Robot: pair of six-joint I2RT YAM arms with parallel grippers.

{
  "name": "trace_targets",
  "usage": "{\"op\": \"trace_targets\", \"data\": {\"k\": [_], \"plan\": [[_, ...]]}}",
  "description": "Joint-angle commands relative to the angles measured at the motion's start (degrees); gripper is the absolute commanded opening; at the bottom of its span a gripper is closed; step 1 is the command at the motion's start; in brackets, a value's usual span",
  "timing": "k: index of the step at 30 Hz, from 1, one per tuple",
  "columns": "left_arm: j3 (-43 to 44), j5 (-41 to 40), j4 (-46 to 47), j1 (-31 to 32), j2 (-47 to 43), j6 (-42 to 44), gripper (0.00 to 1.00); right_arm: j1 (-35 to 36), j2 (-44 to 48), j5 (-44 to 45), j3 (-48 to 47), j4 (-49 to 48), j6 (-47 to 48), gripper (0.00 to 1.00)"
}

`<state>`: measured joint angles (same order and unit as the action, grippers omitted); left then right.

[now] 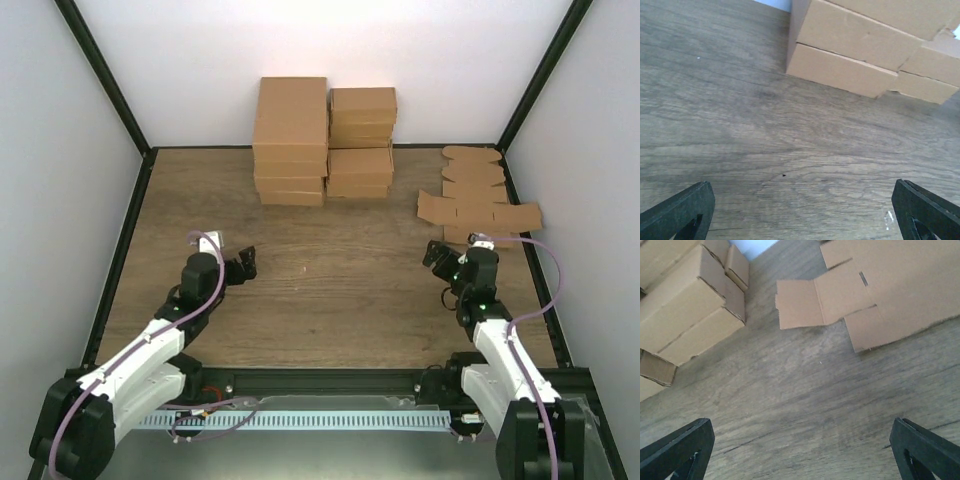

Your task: Fold the paper box

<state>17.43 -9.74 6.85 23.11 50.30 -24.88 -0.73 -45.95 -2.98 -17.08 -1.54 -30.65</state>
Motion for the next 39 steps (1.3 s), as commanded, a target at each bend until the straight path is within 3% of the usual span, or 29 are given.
{"op": "trace_targets", "data": {"k": [1,11,21,28,39], "plan": [[-1.94,5.49,5.33,-0.17,-2.35,1.6,1.0,-0.32,-4.62,-0.45,-4.68,2.53,0.5,1.0],[-1.96,6.71,5.11,-0.17,-4.01,1.45,1.0,0.24,-27.6,2.19,-21.56,8.12,-0.86,1.0],[-1.94,3.13,3.33,-0.18,-3.21,-1.04,1.0,2.22,-48.27,4.8,-39.09,12.82,6.49,1.0],[-1.96,3.14,3.68,-0.21,-2.91,0.11,1.0,2.49,-57.92,3.45,-47.48,12.86,9.52,1.0],[-2.45,2.71,4.77,-0.21,-2.34,0.46,1.0,5.76,-70.45,16.74,-61.46,19.67,12.06,0.95]]}}
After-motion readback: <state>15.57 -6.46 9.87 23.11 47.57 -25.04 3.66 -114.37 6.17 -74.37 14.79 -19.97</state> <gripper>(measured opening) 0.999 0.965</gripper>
